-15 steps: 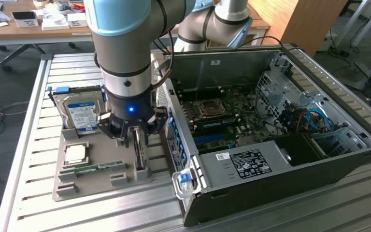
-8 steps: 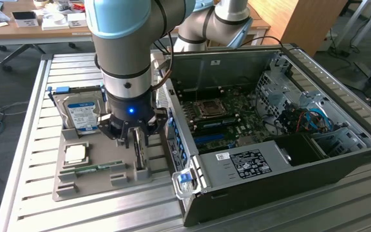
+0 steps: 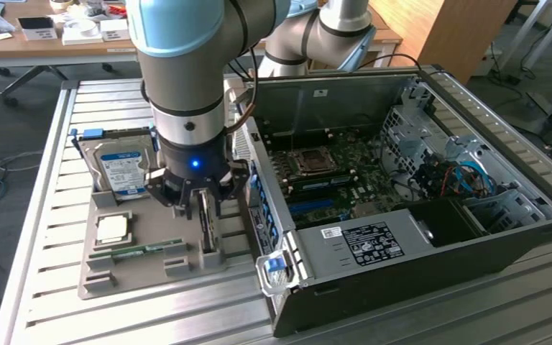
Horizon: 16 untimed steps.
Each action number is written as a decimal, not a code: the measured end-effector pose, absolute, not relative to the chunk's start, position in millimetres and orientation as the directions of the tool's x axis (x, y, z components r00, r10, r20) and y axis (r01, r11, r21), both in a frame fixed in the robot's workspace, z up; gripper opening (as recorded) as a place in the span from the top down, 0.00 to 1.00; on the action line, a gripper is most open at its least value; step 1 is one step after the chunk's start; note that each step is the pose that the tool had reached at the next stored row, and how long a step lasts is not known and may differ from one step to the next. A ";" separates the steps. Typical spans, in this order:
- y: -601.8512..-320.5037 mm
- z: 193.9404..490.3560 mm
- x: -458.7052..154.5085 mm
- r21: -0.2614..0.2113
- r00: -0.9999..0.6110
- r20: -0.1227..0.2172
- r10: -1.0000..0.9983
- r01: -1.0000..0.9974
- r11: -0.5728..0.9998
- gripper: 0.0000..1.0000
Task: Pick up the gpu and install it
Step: 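Pick up the gpu and move the gpu toward the slot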
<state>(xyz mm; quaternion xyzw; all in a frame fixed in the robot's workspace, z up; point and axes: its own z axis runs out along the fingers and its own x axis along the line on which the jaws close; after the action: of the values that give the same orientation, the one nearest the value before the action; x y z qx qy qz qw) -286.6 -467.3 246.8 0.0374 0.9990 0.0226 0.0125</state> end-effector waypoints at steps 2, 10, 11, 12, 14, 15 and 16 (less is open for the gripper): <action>-466.6 246.6 -286.6 0.047 -0.997 -0.023 0.075 0.074 0.996 0.51; -466.4 246.5 -286.7 0.048 -0.997 -0.023 0.075 0.074 0.996 0.51; -466.3 246.2 -286.6 0.048 -0.997 -0.023 0.075 0.074 0.996 0.51; -466.3 245.5 -286.6 0.048 -0.997 -0.023 0.075 0.074 0.996 0.51; -466.4 243.8 -286.7 0.047 -0.997 -0.023 0.075 0.074 0.996 0.51; -466.4 242.8 -286.7 0.048 -0.997 -0.023 0.075 0.074 0.996 0.51; -466.4 241.9 -286.7 0.048 -0.997 -0.023 0.075 0.074 0.996 0.51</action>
<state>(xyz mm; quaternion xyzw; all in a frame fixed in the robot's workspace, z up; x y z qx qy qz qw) -286.7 -466.4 241.9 0.0374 0.9989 0.0234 0.0124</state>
